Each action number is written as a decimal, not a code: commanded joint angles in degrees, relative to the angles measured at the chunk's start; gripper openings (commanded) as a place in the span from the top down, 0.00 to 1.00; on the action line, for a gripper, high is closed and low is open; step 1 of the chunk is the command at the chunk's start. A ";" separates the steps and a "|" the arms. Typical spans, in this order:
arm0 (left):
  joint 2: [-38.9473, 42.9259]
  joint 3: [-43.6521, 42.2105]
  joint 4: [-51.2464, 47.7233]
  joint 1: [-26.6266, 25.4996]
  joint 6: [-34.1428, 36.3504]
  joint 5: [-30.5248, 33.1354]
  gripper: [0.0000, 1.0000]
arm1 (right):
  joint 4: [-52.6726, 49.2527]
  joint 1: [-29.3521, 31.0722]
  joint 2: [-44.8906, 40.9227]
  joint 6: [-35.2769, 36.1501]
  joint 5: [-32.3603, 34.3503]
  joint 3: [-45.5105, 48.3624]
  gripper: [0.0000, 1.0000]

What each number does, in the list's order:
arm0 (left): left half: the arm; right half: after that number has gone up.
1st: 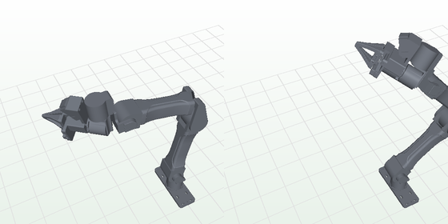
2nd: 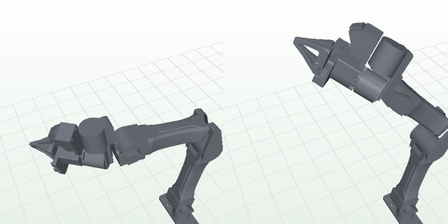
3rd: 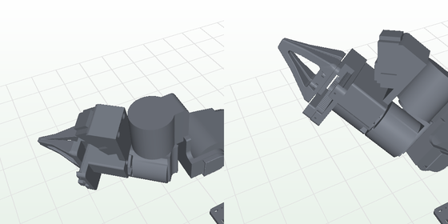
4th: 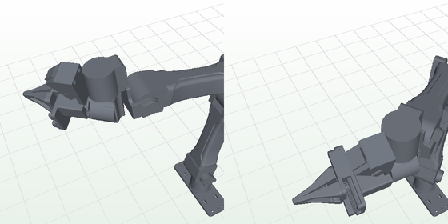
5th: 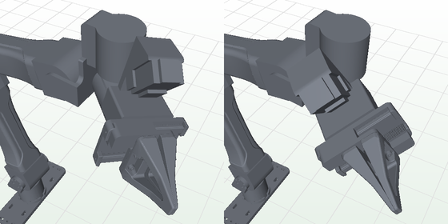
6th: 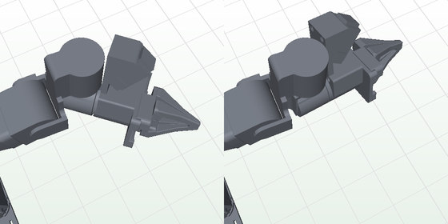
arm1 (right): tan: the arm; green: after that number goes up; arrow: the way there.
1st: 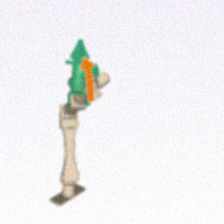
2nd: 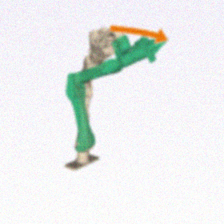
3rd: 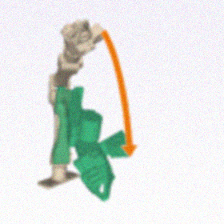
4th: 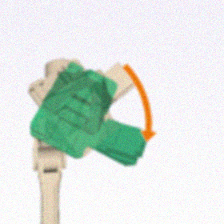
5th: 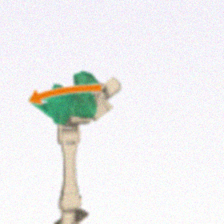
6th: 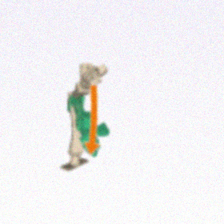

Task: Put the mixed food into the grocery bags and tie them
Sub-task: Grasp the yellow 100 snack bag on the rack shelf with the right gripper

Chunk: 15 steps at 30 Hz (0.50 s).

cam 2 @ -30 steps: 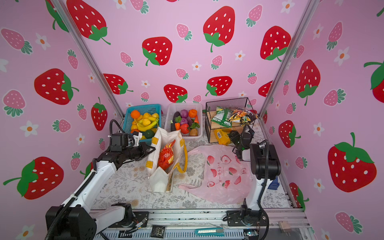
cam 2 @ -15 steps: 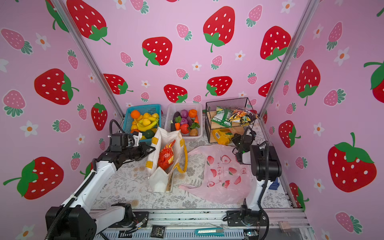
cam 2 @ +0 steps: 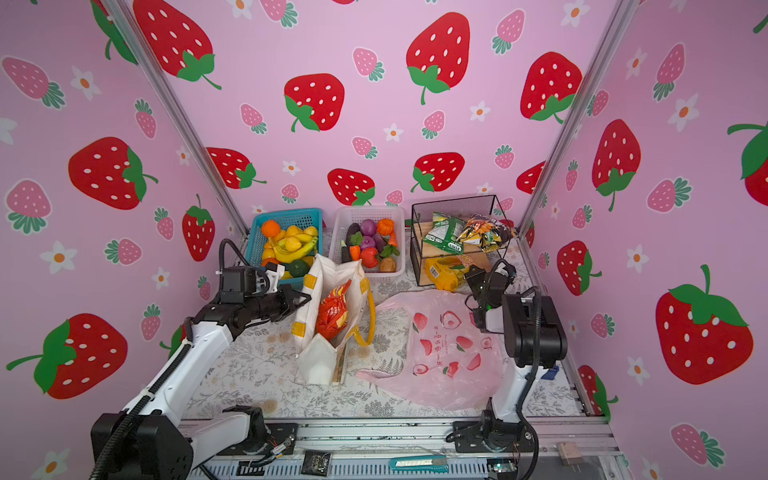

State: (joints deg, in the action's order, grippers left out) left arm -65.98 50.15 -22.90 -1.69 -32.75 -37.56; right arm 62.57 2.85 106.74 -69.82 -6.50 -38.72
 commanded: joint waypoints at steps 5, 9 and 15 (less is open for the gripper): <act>0.98 -0.36 0.14 0.28 0.58 -1.46 1.00 | 12.79 -1.87 -4.27 -8.81 -2.61 1.71 1.00; 1.19 -0.35 0.21 0.21 0.59 -1.42 1.00 | 12.76 -2.75 -6.64 -9.41 -3.62 2.41 1.00; 1.11 -0.36 0.17 0.20 0.50 -1.55 1.00 | 11.49 -4.20 -10.81 -9.80 -4.38 3.83 1.00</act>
State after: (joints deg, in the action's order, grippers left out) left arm -65.98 50.15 -22.87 -1.69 -32.75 -37.63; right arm 67.51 -0.38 98.94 -77.01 -10.17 -35.38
